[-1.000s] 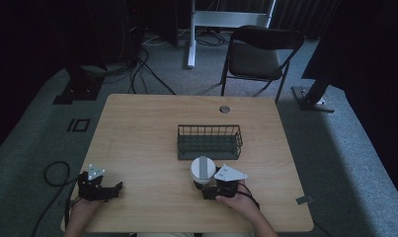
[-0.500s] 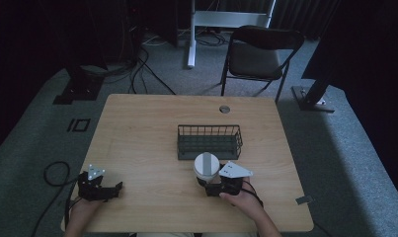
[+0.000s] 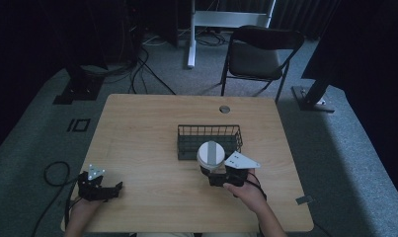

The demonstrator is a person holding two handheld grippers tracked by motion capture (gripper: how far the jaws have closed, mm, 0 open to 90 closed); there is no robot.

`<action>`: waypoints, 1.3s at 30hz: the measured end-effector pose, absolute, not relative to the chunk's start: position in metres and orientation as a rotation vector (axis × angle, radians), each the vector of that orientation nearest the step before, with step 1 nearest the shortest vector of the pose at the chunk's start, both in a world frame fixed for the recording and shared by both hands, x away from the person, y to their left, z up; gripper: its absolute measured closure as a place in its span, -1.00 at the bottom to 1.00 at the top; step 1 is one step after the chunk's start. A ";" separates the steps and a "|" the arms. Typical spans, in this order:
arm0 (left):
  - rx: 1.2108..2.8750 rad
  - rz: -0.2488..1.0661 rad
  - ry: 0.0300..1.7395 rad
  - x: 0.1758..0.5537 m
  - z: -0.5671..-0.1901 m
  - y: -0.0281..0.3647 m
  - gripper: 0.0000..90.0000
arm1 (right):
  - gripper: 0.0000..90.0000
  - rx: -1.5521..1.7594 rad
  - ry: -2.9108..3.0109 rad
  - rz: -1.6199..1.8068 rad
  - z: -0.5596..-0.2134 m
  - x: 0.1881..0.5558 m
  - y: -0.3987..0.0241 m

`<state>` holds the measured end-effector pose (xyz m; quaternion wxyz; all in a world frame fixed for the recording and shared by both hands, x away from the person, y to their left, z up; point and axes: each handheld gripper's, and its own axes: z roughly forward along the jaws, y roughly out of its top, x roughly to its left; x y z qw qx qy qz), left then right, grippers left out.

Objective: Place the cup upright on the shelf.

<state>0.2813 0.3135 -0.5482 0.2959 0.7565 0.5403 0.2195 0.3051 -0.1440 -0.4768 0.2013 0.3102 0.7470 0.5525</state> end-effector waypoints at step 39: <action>2.012 0.584 1.437 0.281 -0.548 0.314 -1.00 | -0.60 1.254 1.734 1.204 -0.435 0.376 -0.110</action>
